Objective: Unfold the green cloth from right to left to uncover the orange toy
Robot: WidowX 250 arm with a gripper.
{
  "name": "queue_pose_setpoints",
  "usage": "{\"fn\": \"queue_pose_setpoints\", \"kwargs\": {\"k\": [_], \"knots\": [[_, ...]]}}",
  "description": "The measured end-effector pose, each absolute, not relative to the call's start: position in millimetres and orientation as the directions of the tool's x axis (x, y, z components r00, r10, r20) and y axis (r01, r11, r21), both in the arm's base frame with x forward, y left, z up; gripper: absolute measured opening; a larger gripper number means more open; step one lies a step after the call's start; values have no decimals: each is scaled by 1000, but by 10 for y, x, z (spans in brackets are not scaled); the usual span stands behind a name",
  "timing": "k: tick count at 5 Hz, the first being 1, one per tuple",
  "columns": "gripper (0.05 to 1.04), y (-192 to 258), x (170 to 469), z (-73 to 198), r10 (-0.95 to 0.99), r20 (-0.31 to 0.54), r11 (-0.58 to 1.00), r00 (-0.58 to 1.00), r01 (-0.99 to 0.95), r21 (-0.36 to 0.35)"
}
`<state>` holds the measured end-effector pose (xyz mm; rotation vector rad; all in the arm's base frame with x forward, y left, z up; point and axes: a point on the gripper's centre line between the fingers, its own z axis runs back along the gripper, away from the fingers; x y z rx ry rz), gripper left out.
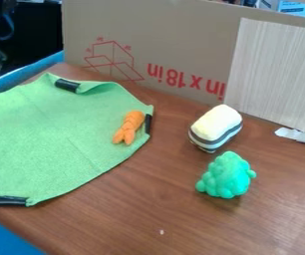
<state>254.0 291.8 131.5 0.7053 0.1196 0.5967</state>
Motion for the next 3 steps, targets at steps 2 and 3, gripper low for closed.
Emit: {"fn": "queue_pose_setpoints", "kwargs": {"k": [2, 3], "knots": [[1000, 2389, 2856, 1388, 281, 13, 822, 960, -248, 513], [1000, 1925, 3088, 1276, 87, -12, 945, 996, -78, 317]]}}
